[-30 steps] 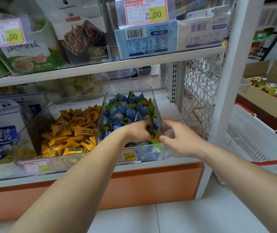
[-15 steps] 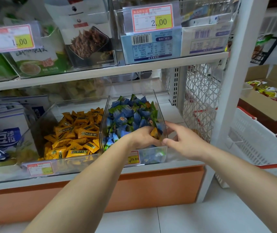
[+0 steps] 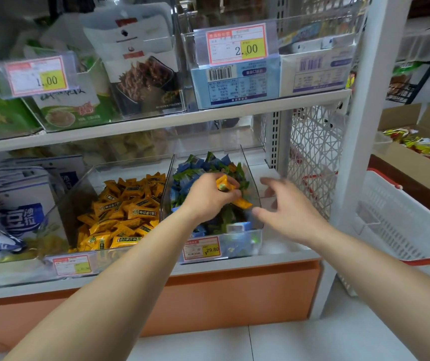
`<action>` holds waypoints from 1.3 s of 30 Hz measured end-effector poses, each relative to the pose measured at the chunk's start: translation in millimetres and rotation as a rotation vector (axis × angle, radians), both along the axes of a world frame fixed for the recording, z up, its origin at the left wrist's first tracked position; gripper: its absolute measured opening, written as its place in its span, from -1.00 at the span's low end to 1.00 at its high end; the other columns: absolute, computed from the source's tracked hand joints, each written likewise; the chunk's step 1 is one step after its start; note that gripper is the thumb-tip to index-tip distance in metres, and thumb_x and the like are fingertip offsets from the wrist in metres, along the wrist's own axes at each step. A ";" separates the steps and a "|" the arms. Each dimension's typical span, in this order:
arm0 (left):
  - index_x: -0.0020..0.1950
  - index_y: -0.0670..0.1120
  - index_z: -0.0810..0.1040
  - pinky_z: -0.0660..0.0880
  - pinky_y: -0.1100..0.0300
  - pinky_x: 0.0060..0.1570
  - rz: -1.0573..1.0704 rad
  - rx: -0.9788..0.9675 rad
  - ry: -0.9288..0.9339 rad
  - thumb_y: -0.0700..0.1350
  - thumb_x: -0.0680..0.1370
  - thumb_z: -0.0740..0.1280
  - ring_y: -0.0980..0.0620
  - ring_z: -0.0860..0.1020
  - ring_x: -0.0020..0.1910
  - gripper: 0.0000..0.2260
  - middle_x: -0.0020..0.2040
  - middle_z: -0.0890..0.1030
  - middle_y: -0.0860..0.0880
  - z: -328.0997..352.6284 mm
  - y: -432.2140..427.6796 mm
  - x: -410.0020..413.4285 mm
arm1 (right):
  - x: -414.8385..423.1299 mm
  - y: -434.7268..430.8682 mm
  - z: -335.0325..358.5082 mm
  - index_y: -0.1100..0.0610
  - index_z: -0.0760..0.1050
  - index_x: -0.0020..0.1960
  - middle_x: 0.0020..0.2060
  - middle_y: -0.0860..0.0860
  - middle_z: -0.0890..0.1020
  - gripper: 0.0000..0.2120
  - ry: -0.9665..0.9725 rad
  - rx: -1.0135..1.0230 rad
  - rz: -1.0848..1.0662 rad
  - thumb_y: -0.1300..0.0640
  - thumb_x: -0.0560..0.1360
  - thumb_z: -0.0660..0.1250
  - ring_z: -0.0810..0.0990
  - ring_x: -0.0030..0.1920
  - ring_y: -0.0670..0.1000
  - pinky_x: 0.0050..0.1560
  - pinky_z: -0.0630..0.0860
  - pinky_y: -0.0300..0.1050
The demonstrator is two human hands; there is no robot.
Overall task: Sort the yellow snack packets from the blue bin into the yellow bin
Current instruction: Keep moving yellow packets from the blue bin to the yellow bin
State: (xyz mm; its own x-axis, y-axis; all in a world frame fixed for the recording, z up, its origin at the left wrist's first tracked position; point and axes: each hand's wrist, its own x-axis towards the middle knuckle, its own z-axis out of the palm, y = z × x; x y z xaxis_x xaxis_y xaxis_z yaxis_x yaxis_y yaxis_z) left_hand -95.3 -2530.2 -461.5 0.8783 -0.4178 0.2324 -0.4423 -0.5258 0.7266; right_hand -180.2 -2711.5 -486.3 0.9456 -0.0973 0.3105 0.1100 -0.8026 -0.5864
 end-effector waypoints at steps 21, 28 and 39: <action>-0.01 -0.06 0.70 0.64 0.16 -0.02 -0.115 -0.655 0.655 0.06 0.55 0.43 -0.15 0.68 0.08 -0.80 0.12 0.69 -0.16 24.2 90.4 -56.2 | -7.6 94.0 24.0 0.02 0.48 -0.01 -0.20 -0.02 0.70 -0.95 0.116 0.768 0.215 0.06 0.61 0.30 0.63 -0.25 -0.06 -0.14 0.59 -0.08; 0.21 -0.09 0.42 0.64 0.10 -0.19 0.083 -0.540 0.461 0.02 0.55 0.44 -0.07 0.71 -0.05 -0.65 0.05 0.68 -0.12 18.7 84.9 -65.1 | -8.8 109.6 19.5 -0.10 0.62 -0.01 -0.18 -0.10 0.69 -0.91 -0.003 0.695 0.255 0.08 0.56 0.39 0.65 -0.18 -0.14 -0.21 0.60 -0.25; 0.34 -0.01 0.42 0.63 0.00 -0.14 0.485 0.241 -0.052 0.13 0.50 0.45 -0.05 0.67 -0.14 -0.51 0.04 0.64 -0.09 44.2 159.6 17.0 | 1.9 60.5 28.5 -0.08 0.55 0.17 0.04 -0.14 0.56 -0.75 -0.170 0.075 0.034 -0.07 0.50 0.40 0.52 0.04 -0.13 0.02 0.47 -0.14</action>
State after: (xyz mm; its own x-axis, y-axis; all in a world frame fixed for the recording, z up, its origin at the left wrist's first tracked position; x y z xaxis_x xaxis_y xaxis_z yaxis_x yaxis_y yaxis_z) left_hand -78.3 -2370.6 -417.3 0.9734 -0.0147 0.2285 -0.1402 -0.8275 0.5437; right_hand -178.3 -2651.0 -457.8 0.8832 -0.0953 0.4593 0.2388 -0.7514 -0.6151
